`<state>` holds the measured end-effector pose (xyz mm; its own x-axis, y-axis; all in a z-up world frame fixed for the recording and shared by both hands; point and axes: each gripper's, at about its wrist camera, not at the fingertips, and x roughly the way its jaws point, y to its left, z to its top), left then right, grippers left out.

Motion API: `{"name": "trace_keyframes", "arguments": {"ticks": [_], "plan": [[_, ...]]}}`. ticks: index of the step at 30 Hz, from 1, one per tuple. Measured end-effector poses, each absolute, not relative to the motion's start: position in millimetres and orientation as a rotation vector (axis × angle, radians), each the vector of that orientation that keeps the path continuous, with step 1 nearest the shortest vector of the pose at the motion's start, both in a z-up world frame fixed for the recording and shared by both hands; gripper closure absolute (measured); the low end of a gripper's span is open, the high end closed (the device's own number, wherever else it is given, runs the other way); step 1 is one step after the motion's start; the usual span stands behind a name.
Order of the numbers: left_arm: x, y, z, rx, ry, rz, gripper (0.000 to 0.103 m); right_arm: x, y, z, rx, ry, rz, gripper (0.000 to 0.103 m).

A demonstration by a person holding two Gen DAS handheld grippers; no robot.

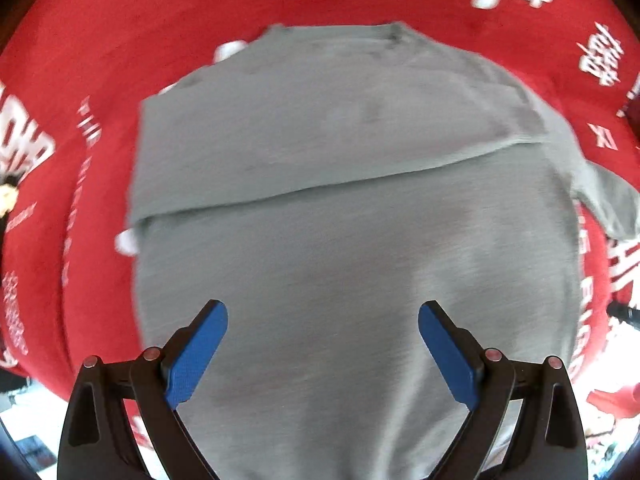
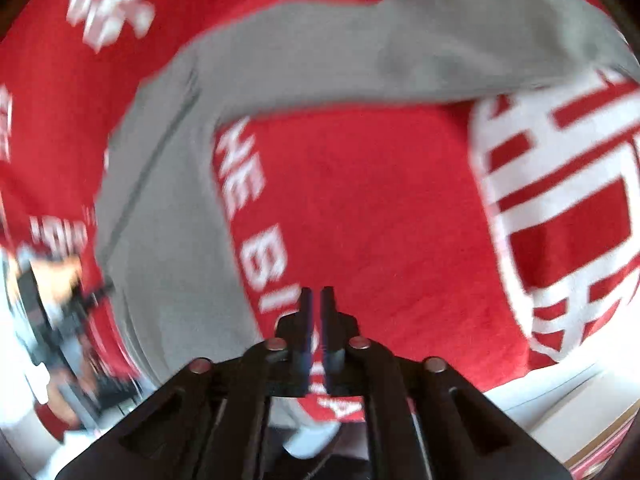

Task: Fold small clothes
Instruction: 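Lower the right tool and grasp the other sweater sleeve, then fold the held sleeve across the sweater body with the right tool, release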

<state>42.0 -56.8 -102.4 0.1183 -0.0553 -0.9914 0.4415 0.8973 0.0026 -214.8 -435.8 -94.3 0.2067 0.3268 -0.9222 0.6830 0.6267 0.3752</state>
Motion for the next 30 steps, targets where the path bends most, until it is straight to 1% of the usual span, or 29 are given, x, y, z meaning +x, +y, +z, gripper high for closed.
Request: {"name": "trace_keyframes", "arguments": {"ticks": [1,2,3,7,11,16,20,23,25,26,27,28,29,30], "plan": [[41,-67,-102,0.329,1.413,-0.389,0.006,-219,-448,-91,0.961,1.354,-0.345,0.070],[40,-77,-103,0.328,1.416,-0.406,0.006,-226,-461,-89,0.992,1.317,-0.385,0.046],[40,-88,-104,0.326,1.421,-0.424,0.006,-231,-472,-87,1.019,1.279,-0.419,0.040],[34,-131,-104,0.311,1.413,-0.481,0.006,-250,-520,-87,1.168,1.106,-0.523,0.040],[35,-168,-105,0.291,1.407,-0.519,0.006,-257,-552,-100,1.289,0.992,-0.596,0.040],[40,-210,-103,0.285,1.366,-0.535,0.006,-254,-573,-117,1.370,0.885,-0.609,0.040],[62,-238,-98,0.202,1.317,-0.494,0.006,-255,-584,-115,1.388,0.820,-0.610,0.040],[73,-259,-103,0.189,1.297,-0.484,0.006,-247,-579,-117,1.428,0.767,-0.627,0.040],[75,-273,-114,0.229,1.304,-0.484,0.006,-251,-584,-117,1.478,0.729,-0.632,0.042],[74,-280,-120,0.254,1.307,-0.485,0.006,-251,-585,-117,1.496,0.717,-0.633,0.048],[72,-286,-126,0.276,1.308,-0.490,0.006,-248,-586,-118,1.507,0.711,-0.636,0.065],[70,-290,-131,0.295,1.311,-0.494,0.006,-247,-588,-117,1.510,0.715,-0.637,0.079],[68,-293,-136,0.310,1.319,-0.499,0.006,-247,-590,-116,1.511,0.714,-0.636,0.097],[65,-296,-143,0.333,1.331,-0.499,0.006,-245,-590,-115,1.520,0.702,-0.628,0.097]]}}
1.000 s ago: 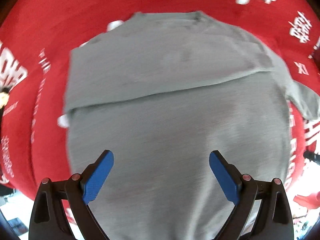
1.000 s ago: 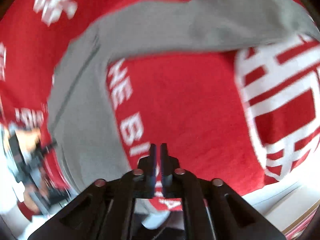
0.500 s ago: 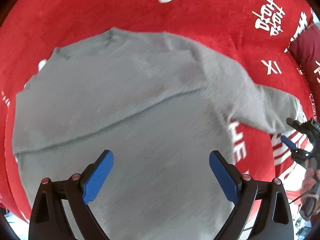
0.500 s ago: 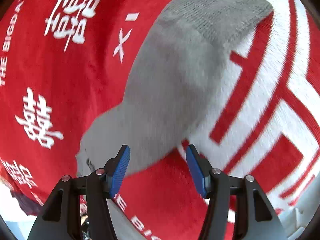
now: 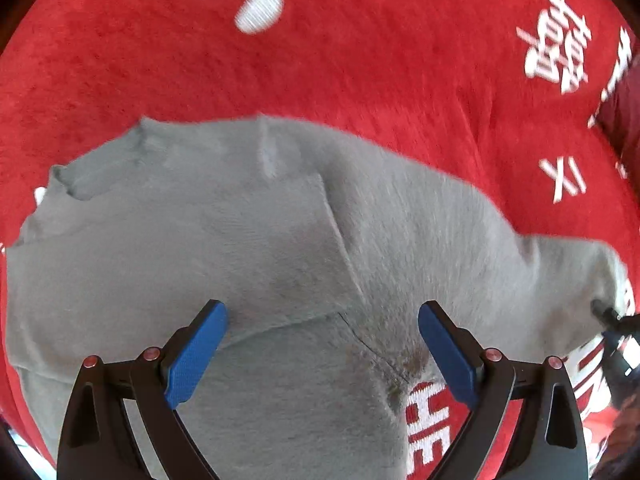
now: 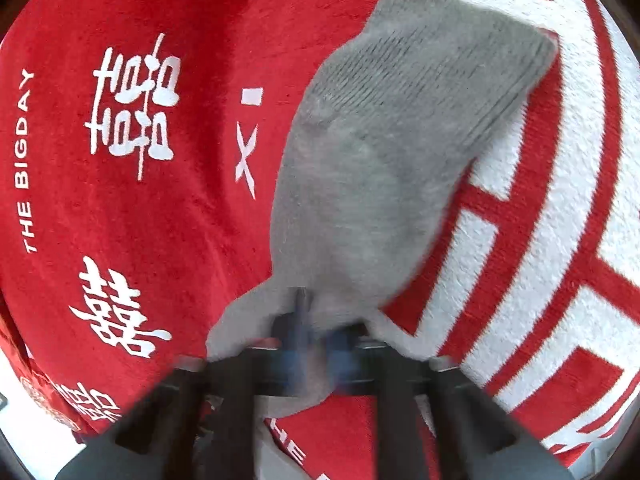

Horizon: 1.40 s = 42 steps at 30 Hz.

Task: Fold small clothes
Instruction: 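Fold the held sleeve across the sweater body with the right tool, release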

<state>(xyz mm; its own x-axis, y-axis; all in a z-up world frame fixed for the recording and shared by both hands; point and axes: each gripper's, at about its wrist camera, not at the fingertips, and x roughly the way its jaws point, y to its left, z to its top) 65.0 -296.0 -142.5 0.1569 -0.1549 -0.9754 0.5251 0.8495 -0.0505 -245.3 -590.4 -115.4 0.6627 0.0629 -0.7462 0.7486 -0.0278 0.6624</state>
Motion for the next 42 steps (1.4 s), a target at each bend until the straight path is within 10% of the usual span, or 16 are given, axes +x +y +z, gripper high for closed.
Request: {"name": "trace_keyframes", "arguments": {"ticks": [18,28,31,36,40,42], "plan": [[93,-180,-94,0.173,1.262,-0.471,0.005,-28,-458,4,0.899,0.851,-0.034,0.097],[129,-14,-115,0.149,1.273,-0.144,0.005,73,-233,-98,0.390,1.313,0.245,0.094],[129,5,-136,0.147,1.321,-0.097,0.005,67,-222,-119,0.387,1.369,0.218,0.089],[130,23,-155,0.058,1.360,-0.098,0.005,58,-260,-104,0.585,1.292,0.077,0.043],[133,18,-154,0.047,1.360,-0.113,0.005,57,-298,-125,0.934,1.271,-0.043,0.052],[132,24,-147,0.033,1.348,-0.127,0.005,59,-302,-128,1.000,1.244,-0.072,0.096]]}}
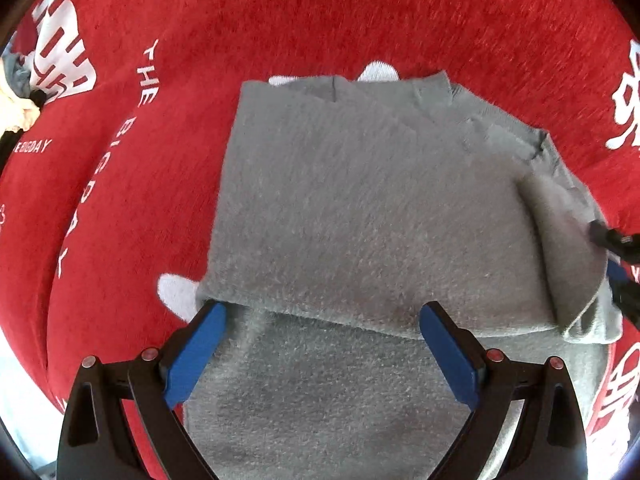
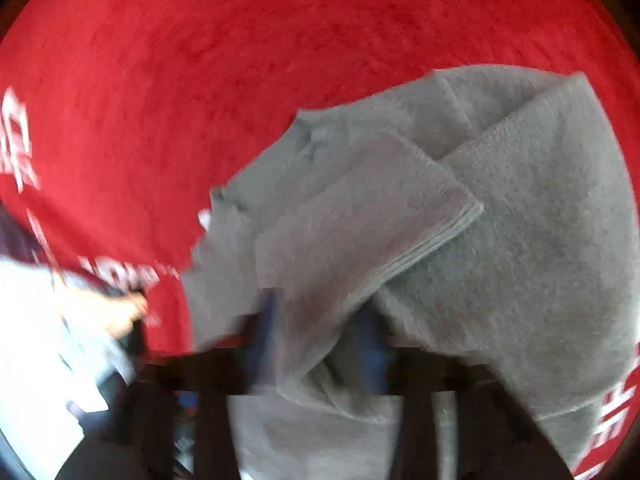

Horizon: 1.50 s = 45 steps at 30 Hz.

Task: Fold small clothes
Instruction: 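Fold the held sleeve across the sweater body with the right tool, release, then move both tools down to the sweater hem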

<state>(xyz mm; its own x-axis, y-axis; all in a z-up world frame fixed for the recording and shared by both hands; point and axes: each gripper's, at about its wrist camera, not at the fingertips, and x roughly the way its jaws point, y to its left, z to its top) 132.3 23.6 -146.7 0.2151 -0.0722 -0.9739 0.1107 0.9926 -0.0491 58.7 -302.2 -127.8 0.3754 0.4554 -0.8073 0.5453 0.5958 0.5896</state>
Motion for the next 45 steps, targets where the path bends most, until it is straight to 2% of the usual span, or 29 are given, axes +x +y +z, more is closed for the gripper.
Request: {"name": "trace_keyframes", "arguments": {"ticks": [4,7,10,13,14,15,17,22,25,30,33,34,35,36,40,44,45], "plan": [[134,47,-132,0.016,1.320,-0.119,0.005,83,-261,-101,0.838,1.187,0.029,0.096],[136,72,-131,0.014,1.315,-0.085,0.005,105,-208,-89,0.633,1.217,0.167,0.096],[135,95,-131,0.015,1.316,-0.044,0.005,116,-147,-100,0.452,1.301,0.287,0.091],[135,113,-132,0.012,1.324,-0.009,0.005,113,-105,-131,0.345,1.450,0.322,0.076],[134,117,-132,0.011,1.326,-0.001,0.005,109,-101,-135,0.330,1.465,0.320,0.070],[133,119,-131,0.009,1.326,0.004,0.005,104,-96,-132,0.325,1.455,0.325,0.059],[133,122,-130,0.008,1.324,0.004,0.005,93,-97,-123,0.340,1.431,0.335,0.048],[137,105,-120,-0.006,1.305,-0.036,0.005,54,-165,-96,0.445,1.387,0.187,0.048],[143,84,-112,-0.023,1.279,-0.081,0.005,15,-243,-87,0.655,1.343,-0.021,0.048],[162,41,-114,-0.006,1.251,-0.142,0.005,-62,-337,-99,1.020,1.241,-0.299,0.048],[169,20,-127,0.042,1.268,-0.156,0.005,-81,-368,-113,1.145,1.207,-0.344,0.048],[171,14,-133,0.067,1.278,-0.152,0.005,-83,-375,-116,1.158,1.201,-0.349,0.050],[171,9,-140,0.102,1.289,-0.143,0.005,-82,-376,-122,1.178,1.189,-0.343,0.066],[171,7,-145,0.129,1.303,-0.133,0.005,-81,-380,-126,1.199,1.178,-0.336,0.094],[165,8,-151,0.147,1.313,-0.140,0.005,-78,-392,-118,1.157,1.141,-0.343,0.096],[161,9,-153,0.169,1.318,-0.155,0.005,-81,-385,-126,1.028,1.245,-0.322,0.096],[162,8,-151,0.173,1.329,-0.151,0.005,-83,-386,-126,1.027,1.249,-0.302,0.092]]}}
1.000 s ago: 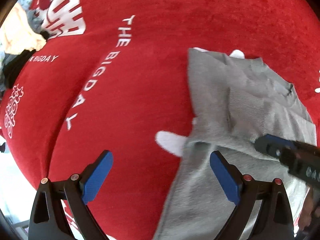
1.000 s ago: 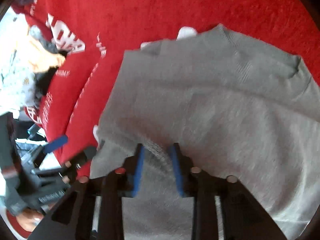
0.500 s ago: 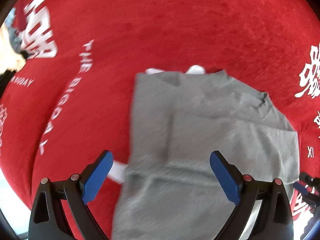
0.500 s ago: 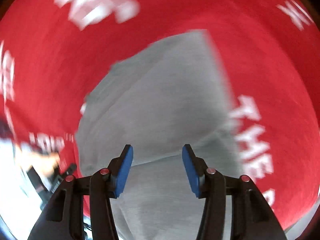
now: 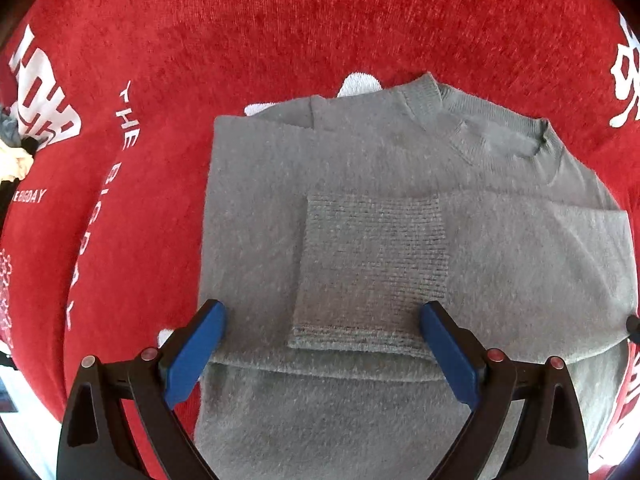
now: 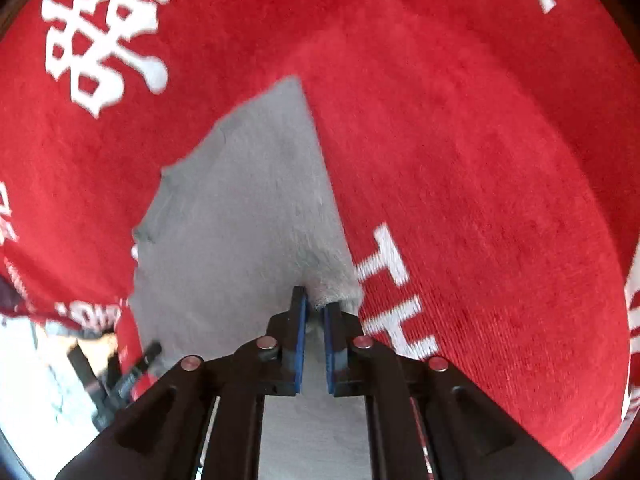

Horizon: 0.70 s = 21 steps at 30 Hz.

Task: Fold small clothes
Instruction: 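Move both tools down to the sweater hem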

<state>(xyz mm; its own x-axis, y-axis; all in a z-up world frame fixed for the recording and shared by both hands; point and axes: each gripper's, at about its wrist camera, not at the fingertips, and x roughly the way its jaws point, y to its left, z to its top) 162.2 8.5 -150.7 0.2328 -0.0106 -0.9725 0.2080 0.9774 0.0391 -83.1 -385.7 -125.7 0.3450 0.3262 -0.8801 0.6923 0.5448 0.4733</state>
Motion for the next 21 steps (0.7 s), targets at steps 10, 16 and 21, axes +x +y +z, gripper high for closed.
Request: {"name": "trace_keyframes", "arguments": {"ticks": [10,16,21], "plan": [[134,13,-132,0.239,1.399,-0.142,0.005,-99,-347,-85,0.767,1.407,-0.217,0.048],[103,-5,-130,0.287,1.458,-0.194,0.005,-104,-314,-84,0.697,1.466,-0.175,0.048],[84,-24,-129,0.297,1.495,-0.228,0.005,-104,-299,-83,0.664,1.489,-0.127,0.042]]}}
